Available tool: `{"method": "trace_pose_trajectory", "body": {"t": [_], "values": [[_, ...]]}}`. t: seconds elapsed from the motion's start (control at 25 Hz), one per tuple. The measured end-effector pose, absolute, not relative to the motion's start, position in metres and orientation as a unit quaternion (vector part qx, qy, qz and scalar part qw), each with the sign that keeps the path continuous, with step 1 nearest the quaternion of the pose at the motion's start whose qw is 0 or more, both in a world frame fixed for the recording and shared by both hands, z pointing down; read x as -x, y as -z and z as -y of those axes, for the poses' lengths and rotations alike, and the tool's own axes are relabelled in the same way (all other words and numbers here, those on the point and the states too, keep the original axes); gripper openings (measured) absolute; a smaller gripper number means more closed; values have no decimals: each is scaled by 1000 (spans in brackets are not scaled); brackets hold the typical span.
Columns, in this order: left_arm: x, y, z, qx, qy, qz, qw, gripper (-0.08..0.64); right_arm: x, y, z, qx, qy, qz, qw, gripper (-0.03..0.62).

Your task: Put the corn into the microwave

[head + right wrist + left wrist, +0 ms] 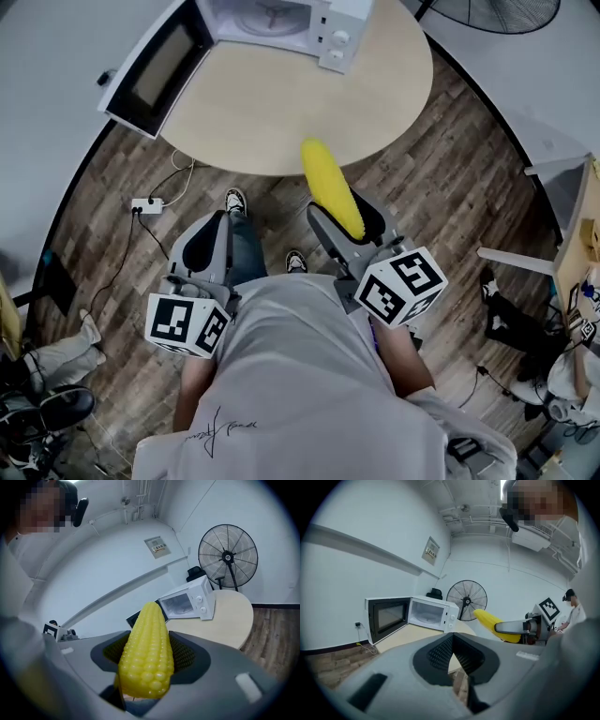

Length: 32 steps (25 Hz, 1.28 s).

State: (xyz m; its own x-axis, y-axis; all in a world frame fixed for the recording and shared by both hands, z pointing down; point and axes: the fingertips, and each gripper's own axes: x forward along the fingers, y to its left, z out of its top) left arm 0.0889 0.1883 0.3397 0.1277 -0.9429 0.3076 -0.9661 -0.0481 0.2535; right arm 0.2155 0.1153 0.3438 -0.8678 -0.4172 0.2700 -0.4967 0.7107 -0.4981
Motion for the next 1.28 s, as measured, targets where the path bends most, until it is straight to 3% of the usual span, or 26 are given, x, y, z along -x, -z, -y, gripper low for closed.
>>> {"method": "trace_pose_trajectory", "body": {"t": [0.88, 1.28], "values": [[81, -316, -36, -808, -36, 555, 196, -11, -47, -321, -6, -352, -316, 880, 31, 264], [123, -313, 8, -846, -32, 496, 191, -11, 2, -319, 27, -409, -310, 858, 26, 264]]}}
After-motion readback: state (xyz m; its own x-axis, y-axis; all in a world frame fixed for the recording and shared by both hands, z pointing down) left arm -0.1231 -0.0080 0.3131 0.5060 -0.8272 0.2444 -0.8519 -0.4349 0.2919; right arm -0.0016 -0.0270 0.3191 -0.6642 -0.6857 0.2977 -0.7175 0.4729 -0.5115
